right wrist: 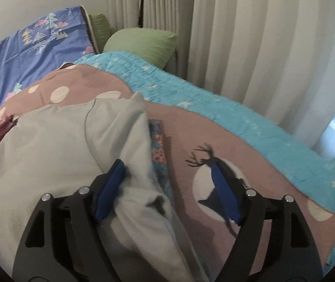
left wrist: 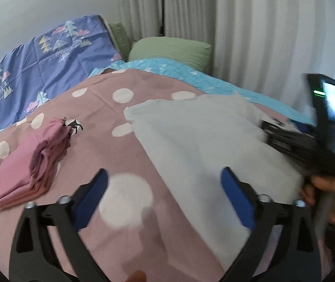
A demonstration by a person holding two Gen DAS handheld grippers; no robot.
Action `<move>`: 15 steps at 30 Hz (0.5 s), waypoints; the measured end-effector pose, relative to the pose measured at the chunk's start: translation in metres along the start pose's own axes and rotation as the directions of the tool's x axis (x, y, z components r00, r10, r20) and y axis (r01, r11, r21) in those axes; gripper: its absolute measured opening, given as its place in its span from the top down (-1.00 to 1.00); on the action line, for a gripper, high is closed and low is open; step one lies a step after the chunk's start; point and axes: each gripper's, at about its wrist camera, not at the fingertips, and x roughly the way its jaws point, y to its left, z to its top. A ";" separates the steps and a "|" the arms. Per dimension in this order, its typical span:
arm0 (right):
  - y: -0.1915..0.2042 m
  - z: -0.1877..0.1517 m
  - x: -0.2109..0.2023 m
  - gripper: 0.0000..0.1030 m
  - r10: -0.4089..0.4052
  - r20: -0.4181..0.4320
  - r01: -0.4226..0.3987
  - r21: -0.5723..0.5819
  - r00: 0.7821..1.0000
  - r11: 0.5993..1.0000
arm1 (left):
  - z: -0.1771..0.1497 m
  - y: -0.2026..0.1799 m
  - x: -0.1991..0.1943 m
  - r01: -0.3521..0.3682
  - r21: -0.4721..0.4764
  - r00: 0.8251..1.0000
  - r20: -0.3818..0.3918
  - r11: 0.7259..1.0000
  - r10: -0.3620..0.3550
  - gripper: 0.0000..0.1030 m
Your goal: Fold small clothes
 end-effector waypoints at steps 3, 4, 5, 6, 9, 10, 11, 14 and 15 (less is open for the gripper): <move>0.000 -0.008 -0.033 -0.55 -0.032 0.065 0.030 0.035 0.997 0.999 | -0.013 -0.010 -0.045 0.001 0.061 0.998 0.065 0.998 -0.005 -0.97; -0.003 -0.012 -0.044 -0.59 -0.021 0.078 0.016 0.064 0.997 0.998 | -0.018 -0.014 -0.060 -0.007 0.084 0.996 0.089 0.996 0.000 -0.97; -0.007 -0.017 -0.054 -0.61 -0.011 0.091 0.002 0.099 0.996 0.995 | -0.022 -0.017 -0.071 -0.012 0.100 0.995 0.105 0.995 0.001 -0.97; -0.012 -0.024 -0.066 -0.62 -0.004 0.105 -0.011 0.135 0.994 0.991 | -0.026 -0.019 -0.080 -0.013 0.109 0.993 0.118 0.994 0.000 -0.97; -0.027 -0.050 -0.114 -0.68 0.023 0.162 -0.059 0.222 0.986 0.973 | -0.040 -0.025 -0.106 -0.017 0.101 0.988 0.153 0.995 0.002 -0.97; -0.030 -0.057 -0.128 -0.71 0.033 0.170 -0.072 0.233 0.985 0.970 | -0.045 -0.028 -0.113 -0.016 0.096 0.988 0.158 0.995 0.001 -0.97; -0.033 -0.063 -0.143 -0.74 0.048 0.168 -0.087 0.235 0.985 0.968 | -0.049 -0.031 -0.120 -0.017 0.094 0.987 0.162 0.995 0.002 -0.97; -0.036 -0.077 -0.183 -0.76 0.093 0.131 -0.118 0.197 0.987 0.973 | -0.058 -0.040 -0.143 -0.047 0.096 0.980 0.197 0.994 0.028 -0.97; -0.036 -0.080 -0.193 -0.77 0.100 0.125 -0.123 0.194 0.987 0.973 | -0.062 -0.042 -0.152 -0.055 0.092 0.975 0.218 0.994 0.033 -0.97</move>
